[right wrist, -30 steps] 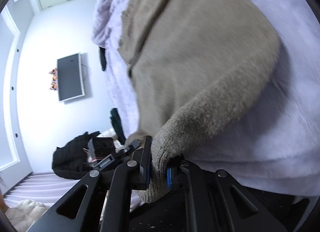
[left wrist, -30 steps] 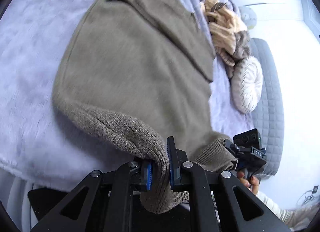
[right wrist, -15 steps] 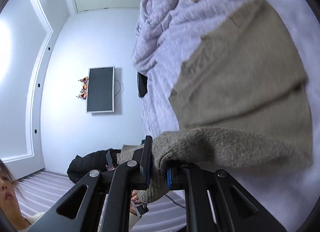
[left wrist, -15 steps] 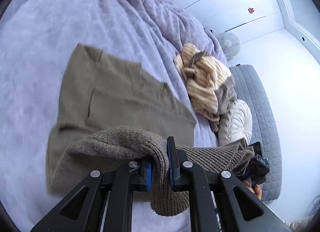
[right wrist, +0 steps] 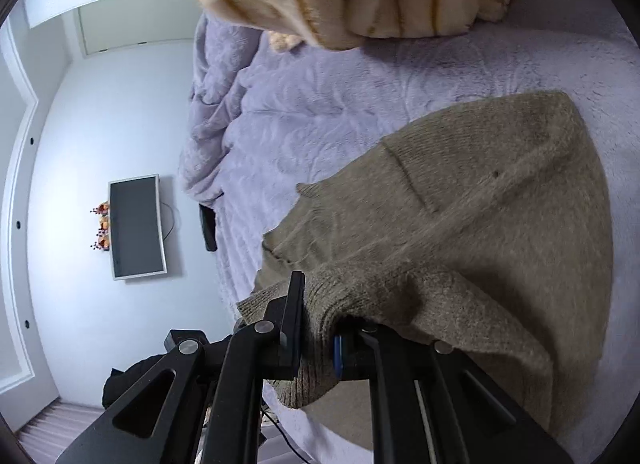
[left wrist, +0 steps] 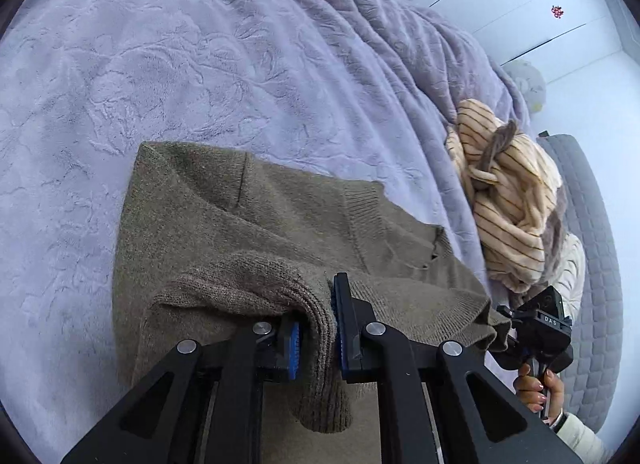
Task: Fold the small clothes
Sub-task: 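Lift the held hem with both tools and fold it over toward the collar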
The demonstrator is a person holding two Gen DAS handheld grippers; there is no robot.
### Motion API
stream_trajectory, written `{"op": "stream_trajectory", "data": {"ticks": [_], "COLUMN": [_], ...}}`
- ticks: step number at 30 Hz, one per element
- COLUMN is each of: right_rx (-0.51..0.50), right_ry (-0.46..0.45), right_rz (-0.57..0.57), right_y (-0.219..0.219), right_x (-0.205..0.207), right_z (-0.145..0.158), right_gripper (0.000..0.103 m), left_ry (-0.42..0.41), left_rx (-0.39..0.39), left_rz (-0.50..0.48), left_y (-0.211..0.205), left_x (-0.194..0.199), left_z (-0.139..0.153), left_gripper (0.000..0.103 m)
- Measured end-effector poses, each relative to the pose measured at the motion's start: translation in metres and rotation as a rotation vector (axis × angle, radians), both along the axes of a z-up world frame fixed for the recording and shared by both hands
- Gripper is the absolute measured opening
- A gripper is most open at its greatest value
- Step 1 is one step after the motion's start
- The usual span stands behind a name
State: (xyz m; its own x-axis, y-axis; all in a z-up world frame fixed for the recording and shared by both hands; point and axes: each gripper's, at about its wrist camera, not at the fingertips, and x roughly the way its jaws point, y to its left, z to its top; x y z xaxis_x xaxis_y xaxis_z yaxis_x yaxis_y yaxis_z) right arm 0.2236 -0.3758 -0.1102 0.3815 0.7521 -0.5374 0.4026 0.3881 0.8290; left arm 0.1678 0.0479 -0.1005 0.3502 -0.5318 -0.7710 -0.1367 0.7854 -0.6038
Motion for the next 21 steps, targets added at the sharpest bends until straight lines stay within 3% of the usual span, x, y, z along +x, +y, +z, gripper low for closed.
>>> {"op": "stream_trajectory", "data": {"ticks": [5, 10, 12, 13, 14, 15, 18, 19, 20, 21], "right_rx": [-0.032, -0.062, -0.104, -0.131, -0.154, -0.183, -0.277, -0.3, -0.319, -0.339], "right_ry": [0.069, 0.065, 0.031, 0.006, -0.016, -0.035, -0.049, -0.043, -0.033, -0.021], "right_rz": [-0.022, -0.006, 0.029, 0.05, 0.064, 0.076, 0.099, 0.102, 0.109, 0.123], "right_y": [-0.006, -0.004, -0.002, -0.002, -0.002, -0.002, -0.007, -0.008, -0.009, -0.008], "right_x": [0.011, 0.013, 0.012, 0.01, 0.007, 0.004, -0.013, -0.018, -0.022, -0.026], "right_z": [-0.032, -0.018, -0.001, 0.01, 0.02, 0.029, 0.05, 0.053, 0.053, 0.053], "right_gripper": [0.012, 0.019, 0.04, 0.058, 0.062, 0.062, 0.06, 0.05, 0.031, 0.023], "left_ry": [0.064, 0.06, 0.023, 0.001, -0.024, -0.059, -0.081, -0.08, -0.072, -0.059], "left_rx": [-0.019, 0.01, 0.046, 0.075, 0.12, 0.177, 0.243, 0.278, 0.308, 0.33], "left_rz": [0.022, -0.014, -0.033, -0.034, -0.019, -0.011, -0.002, -0.01, -0.028, -0.05], "left_y": [0.004, 0.007, 0.008, 0.009, 0.01, 0.013, 0.021, 0.022, 0.02, 0.018], "left_x": [0.008, 0.009, 0.005, 0.001, -0.002, -0.006, -0.016, -0.021, -0.025, -0.028], "left_z": [-0.017, 0.008, 0.027, 0.037, 0.046, 0.056, 0.067, 0.067, 0.065, 0.061], "left_gripper": [0.018, 0.018, 0.037, 0.062, 0.078, 0.08, 0.08, 0.08, 0.08, 0.08]}}
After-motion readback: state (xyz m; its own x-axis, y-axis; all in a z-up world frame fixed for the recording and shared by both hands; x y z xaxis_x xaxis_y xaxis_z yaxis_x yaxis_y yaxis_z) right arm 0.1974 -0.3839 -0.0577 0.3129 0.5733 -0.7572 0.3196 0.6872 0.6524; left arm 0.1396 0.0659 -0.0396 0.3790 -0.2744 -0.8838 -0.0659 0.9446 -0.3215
